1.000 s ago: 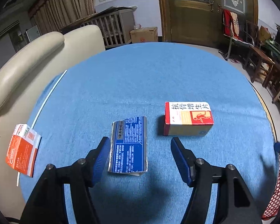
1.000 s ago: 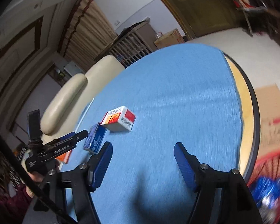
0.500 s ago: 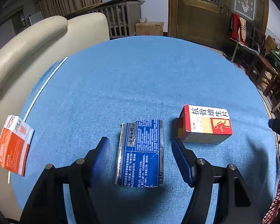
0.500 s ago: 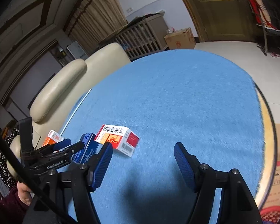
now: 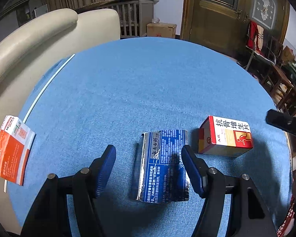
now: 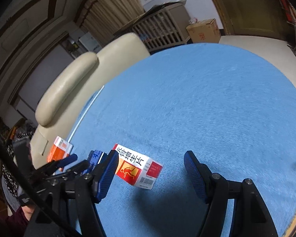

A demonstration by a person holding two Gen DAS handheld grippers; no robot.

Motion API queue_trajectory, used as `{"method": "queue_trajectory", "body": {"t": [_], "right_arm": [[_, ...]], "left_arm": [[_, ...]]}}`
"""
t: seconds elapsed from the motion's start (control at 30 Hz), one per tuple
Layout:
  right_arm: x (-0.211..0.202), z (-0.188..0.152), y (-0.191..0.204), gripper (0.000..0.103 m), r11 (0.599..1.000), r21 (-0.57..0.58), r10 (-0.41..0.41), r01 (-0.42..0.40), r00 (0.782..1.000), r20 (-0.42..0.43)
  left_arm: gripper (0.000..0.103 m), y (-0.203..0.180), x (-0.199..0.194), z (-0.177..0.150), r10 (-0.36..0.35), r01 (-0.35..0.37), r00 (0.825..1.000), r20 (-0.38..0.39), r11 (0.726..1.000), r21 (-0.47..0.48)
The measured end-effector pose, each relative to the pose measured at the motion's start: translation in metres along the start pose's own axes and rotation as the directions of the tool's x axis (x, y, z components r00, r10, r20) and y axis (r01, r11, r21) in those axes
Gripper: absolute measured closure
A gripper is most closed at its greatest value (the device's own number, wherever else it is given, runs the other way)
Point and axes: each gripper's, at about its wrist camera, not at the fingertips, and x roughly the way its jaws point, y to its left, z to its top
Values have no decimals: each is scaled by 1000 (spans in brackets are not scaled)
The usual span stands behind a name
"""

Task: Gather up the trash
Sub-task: 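Grasp the blue-silver carton with the left tool while the right tool grasps the red-white medicine box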

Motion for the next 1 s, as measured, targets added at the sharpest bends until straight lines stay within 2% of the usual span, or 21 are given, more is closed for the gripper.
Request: {"method": "queue_trajectory", "body": {"t": [0.3,0.5,0.73,1.0], "right_arm": [[25,-10,23,31,994,-97,39,-52,990,-137],[31,-31,47,31,975,-220,-15,-31,979,-203],[37,-40,64,31,944,-324,-122,57,975,-184],[10,-38,55,31,948,-306,-127,83,984,-126]], "left_arm": [[34,4,-9,-4,-7,7,1000,2,1000,19],[34,13,-22,-6,3,-3,1000,16,1000,13],[34,18,-39,-8,13,-14,999,32,1000,12],[33,16,-53,-12,3,-4,999,39,1000,25]]}}
